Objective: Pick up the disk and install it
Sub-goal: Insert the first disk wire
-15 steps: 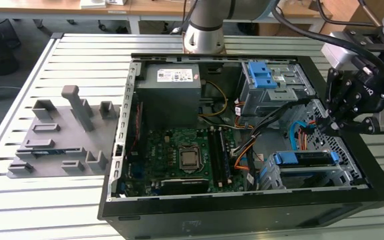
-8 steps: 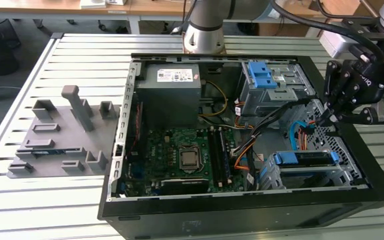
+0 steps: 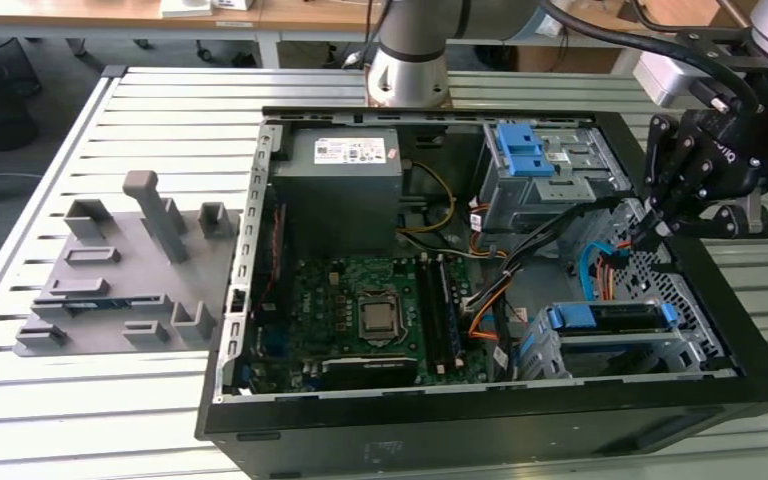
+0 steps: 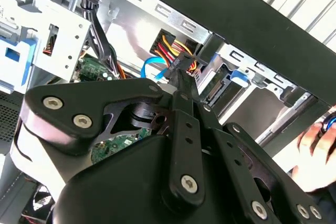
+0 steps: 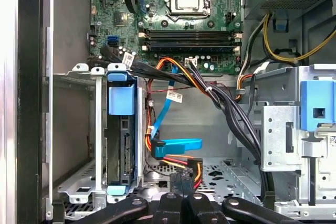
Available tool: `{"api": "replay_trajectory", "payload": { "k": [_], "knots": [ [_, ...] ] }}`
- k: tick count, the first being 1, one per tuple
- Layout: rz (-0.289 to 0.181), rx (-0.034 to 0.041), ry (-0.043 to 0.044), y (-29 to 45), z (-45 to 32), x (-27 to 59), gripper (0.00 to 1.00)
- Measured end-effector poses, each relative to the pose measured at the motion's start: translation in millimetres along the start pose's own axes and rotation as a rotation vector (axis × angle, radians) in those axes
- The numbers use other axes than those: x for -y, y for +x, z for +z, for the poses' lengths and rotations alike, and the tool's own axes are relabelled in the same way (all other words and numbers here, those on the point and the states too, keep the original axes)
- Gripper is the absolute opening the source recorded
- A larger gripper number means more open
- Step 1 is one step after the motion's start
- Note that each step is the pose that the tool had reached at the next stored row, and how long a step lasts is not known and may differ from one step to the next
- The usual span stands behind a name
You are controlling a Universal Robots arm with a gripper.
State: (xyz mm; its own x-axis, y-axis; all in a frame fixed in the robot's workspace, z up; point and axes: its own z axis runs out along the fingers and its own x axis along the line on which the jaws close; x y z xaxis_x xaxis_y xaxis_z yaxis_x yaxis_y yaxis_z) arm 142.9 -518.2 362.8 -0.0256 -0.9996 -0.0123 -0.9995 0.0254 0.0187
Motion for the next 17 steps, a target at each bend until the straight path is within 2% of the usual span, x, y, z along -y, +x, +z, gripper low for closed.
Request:
{"api": "replay_trajectory", "payload": {
  "k": [5,6,10,11,12,16,17],
  "knots": [
    [0.000,-0.0023,0.0001,-1.1,-0.2,0.0,0.11],
    [0.000,-0.0034,0.0001,-1.4,-0.2,0.0,0.17],
    [0.000,-0.0043,0.0001,-1.8,-0.1,0.0,0.18],
    [0.000,-0.0098,0.0003,-3.5,-0.2,0.0,0.18],
    [0.001,-0.0175,0.0005,-5.5,-0.1,-0.1,0.25],
    [0.001,-0.0535,0.0014,-12.8,0.0,-0.3,0.25],
    [0.001,-0.0596,0.0016,-14.3,0.1,-0.4,0.25]
  ]
}}
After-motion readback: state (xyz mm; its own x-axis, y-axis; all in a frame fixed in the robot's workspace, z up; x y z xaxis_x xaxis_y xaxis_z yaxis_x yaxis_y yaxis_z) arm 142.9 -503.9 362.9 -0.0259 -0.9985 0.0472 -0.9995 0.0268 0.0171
